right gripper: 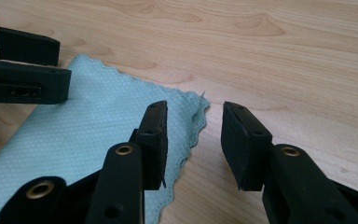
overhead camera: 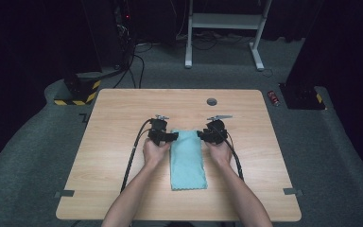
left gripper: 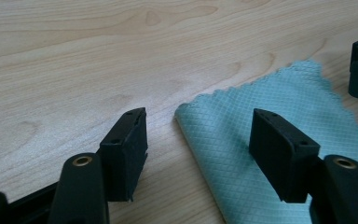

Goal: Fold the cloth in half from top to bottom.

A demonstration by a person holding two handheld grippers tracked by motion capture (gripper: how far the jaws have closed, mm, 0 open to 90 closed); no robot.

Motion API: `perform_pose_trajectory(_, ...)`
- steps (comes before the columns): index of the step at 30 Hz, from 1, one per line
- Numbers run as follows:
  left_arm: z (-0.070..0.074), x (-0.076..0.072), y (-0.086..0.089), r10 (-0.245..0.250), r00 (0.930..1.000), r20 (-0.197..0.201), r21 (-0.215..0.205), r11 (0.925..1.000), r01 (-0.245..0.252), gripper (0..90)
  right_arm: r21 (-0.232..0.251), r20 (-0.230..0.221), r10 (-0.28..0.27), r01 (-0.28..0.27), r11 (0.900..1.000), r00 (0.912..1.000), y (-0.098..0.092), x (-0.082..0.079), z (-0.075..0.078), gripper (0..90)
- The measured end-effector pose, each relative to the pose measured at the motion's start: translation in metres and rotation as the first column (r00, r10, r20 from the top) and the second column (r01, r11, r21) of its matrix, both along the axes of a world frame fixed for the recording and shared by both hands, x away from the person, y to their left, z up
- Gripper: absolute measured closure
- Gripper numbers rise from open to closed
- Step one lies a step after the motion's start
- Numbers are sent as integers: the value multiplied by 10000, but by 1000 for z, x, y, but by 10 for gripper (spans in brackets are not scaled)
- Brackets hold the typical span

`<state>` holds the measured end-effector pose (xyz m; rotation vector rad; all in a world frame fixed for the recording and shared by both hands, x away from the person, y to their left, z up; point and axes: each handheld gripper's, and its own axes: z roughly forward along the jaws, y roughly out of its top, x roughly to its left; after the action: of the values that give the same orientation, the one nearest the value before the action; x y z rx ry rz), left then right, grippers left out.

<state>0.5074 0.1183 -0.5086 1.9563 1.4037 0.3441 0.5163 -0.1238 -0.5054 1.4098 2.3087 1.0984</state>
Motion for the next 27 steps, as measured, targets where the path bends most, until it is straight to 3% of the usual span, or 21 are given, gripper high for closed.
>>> perform_pose_trajectory(7,-3,3,4,35,10000,4,331,9994,-35,405,-165,125,-263,265,9995,9996,10,9,-3,591)
perform_pose_trajectory(10,-3,3,4,-64,9998,180,570,9984,53,420,-363,-13,-311,310,9989,9995,13,11,-10,589)
perform_pose_trajectory(13,-4,2,1,-171,9992,355,881,9960,139,452,-406,129,-294,299,9987,9995,14,12,-11,594)
perform_pose_trajectory(19,-6,0,-5,-519,9961,715,1400,9893,415,519,-866,593,66,-15,9962,9982,19,11,-13,683)
perform_pose_trajectory(24,-6,0,-5,-905,9928,783,1378,9873,791,592,-1318,822,344,-233,9910,9960,25,9,-13,753)
perform_pose_trajectory(27,-6,0,-5,-1093,9911,764,1348,9860,983,640,-1291,799,391,-286,9912,9960,25,8,-13,788)
